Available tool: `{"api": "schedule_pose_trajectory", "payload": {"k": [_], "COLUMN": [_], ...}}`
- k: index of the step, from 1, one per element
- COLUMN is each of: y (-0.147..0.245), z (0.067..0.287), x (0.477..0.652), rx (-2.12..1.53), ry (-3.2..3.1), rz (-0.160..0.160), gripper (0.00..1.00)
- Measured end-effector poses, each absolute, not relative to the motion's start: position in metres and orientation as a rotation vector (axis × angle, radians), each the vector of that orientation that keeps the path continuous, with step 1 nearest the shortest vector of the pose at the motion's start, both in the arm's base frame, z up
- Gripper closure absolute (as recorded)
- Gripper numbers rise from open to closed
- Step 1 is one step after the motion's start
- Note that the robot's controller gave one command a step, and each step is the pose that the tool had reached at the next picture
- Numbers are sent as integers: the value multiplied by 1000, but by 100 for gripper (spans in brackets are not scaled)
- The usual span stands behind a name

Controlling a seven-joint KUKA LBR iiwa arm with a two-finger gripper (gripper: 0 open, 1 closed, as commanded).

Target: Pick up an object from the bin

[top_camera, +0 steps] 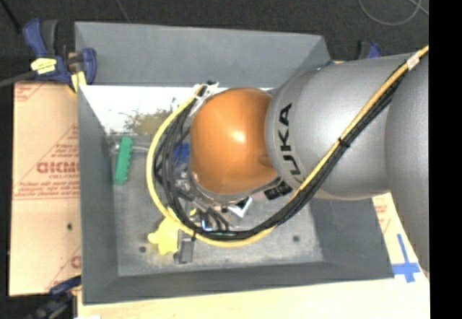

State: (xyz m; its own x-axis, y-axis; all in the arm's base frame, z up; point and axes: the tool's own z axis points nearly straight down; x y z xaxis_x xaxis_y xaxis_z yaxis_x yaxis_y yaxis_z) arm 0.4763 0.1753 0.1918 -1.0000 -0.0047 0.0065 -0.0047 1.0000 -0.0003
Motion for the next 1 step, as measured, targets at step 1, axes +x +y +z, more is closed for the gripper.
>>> {"api": "schedule_pose_trajectory", "payload": {"k": [1], "y": [174], "z": [196], "x": [478], "rx": [1], "ry": [-3143], "rz": [-2], "gripper": [0]}}
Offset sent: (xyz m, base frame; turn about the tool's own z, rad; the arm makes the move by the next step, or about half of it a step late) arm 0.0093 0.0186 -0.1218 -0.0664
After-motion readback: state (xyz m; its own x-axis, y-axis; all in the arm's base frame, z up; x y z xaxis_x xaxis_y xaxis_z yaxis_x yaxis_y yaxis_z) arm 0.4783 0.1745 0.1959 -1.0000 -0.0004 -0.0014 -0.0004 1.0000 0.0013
